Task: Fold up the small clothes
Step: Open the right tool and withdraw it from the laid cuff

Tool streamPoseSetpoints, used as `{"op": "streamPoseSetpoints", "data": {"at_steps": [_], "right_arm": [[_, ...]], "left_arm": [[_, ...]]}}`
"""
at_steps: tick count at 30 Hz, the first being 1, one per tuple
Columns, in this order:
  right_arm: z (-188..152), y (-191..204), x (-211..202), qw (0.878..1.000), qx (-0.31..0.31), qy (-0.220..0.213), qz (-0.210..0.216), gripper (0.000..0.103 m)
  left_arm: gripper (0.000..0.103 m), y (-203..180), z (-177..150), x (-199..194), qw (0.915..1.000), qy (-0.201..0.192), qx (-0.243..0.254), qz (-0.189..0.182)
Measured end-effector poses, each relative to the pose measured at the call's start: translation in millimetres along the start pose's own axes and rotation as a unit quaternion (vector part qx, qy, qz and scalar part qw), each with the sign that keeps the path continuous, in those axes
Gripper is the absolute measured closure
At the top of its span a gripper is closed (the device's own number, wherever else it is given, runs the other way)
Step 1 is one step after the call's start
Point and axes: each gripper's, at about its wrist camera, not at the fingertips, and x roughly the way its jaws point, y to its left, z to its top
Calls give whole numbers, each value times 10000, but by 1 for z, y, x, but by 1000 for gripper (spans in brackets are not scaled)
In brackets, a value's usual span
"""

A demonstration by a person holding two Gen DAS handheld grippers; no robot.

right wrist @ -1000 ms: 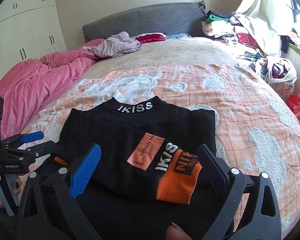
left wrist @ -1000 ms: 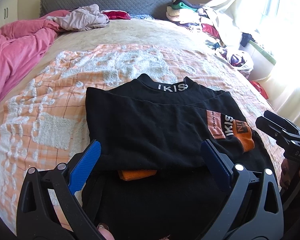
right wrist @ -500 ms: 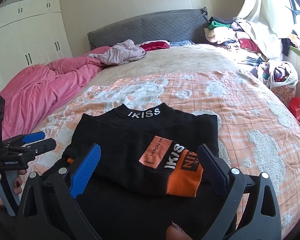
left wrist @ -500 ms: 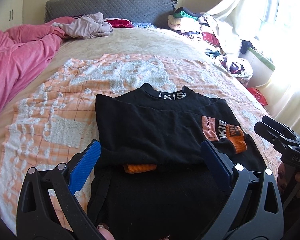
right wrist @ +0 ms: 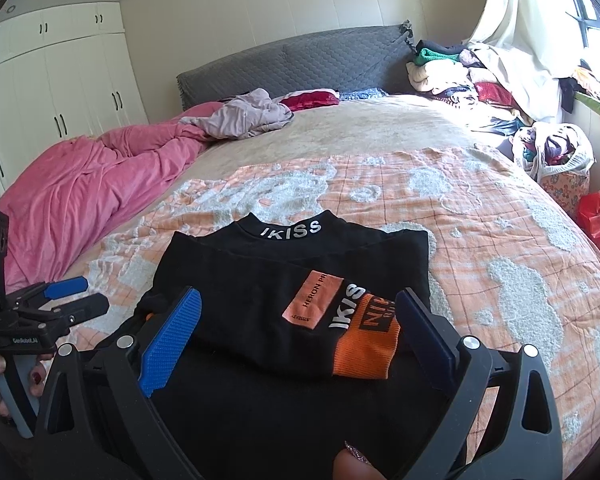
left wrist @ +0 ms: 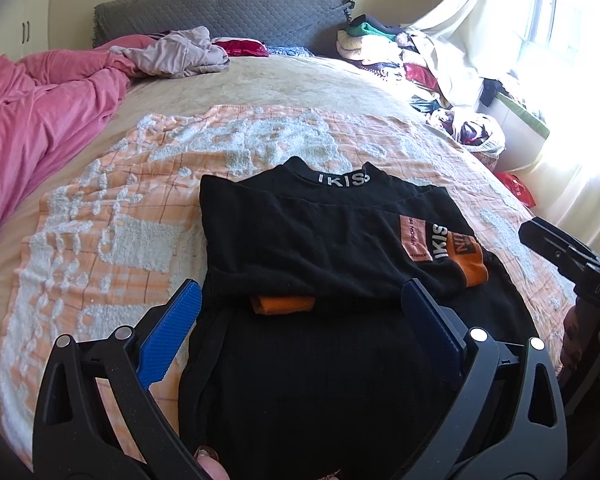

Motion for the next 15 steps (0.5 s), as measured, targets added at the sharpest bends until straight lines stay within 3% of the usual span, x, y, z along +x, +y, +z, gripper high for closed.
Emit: {"op": "streamPoseSetpoints", "data": {"at_steps": [15], "right_arm": [[-21,-3,-19,9999,125,43,8,6]], "left_arm": [[9,-4,-29,-14,9999,35,-101,115]]}}
